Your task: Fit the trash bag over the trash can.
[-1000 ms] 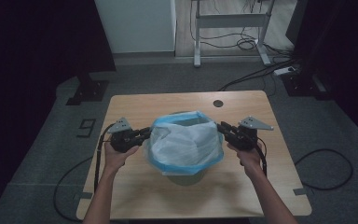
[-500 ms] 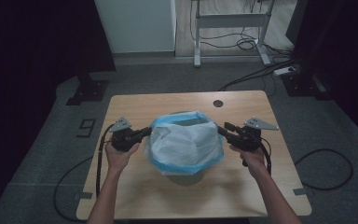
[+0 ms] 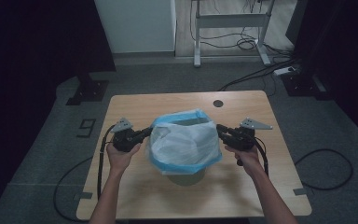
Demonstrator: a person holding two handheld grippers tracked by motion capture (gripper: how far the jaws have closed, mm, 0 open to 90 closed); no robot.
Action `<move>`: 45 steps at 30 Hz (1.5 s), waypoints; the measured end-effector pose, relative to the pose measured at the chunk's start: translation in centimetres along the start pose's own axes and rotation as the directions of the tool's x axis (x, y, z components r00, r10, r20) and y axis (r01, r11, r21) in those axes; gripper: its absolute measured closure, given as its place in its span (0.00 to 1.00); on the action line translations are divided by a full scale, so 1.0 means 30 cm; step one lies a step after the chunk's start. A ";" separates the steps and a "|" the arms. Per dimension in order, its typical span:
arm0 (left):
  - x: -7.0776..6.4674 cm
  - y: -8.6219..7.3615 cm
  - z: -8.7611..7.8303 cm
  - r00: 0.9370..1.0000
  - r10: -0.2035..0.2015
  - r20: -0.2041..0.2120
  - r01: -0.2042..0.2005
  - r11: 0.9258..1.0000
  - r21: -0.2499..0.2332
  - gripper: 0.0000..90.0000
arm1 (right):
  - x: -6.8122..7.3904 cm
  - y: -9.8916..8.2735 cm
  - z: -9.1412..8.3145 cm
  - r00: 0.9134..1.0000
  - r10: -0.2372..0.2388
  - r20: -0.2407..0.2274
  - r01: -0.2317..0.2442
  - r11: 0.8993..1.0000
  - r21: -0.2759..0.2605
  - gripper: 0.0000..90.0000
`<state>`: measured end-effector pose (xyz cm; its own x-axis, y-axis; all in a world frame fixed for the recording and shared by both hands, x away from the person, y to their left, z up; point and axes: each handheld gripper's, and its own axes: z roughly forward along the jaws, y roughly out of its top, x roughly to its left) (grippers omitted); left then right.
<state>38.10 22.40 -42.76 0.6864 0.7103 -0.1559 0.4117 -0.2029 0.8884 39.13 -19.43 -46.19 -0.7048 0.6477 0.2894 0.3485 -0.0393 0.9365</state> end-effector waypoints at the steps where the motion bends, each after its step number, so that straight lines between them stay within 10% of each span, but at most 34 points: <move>1: -0.001 0.000 -0.001 1.000 0.001 -0.003 -0.001 1.000 -0.001 1.00 | 0.002 -0.001 0.002 1.000 -0.008 -0.003 0.008 1.000 -0.001 0.82; 5: 0.002 0.001 -0.003 1.000 -0.005 -0.020 0.004 1.000 -0.009 1.00 | 0.015 0.005 0.005 0.999 -0.042 0.002 0.042 0.999 0.000 0.99; 14: 0.020 0.015 0.018 0.994 -0.046 -0.098 0.049 0.998 0.029 1.00 | 0.017 0.050 0.040 0.991 -0.031 0.128 0.026 0.999 0.039 0.99; 29: 0.017 -0.046 0.077 0.986 -0.119 -0.118 0.141 0.969 0.201 1.00 | 0.029 -0.008 0.111 0.979 0.000 0.203 -0.047 0.973 0.224 0.99; 45: -0.009 -0.052 0.036 0.989 -0.091 -0.120 0.105 0.987 0.120 1.00 | 0.037 0.012 -0.065 0.956 0.017 0.294 -0.022 1.000 0.014 0.72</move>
<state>37.92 21.81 -44.58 0.5693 0.8016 -0.1827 0.5502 -0.2064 0.8092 37.27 -20.19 -45.14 -0.4860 0.8420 0.2343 0.3729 -0.0427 0.9269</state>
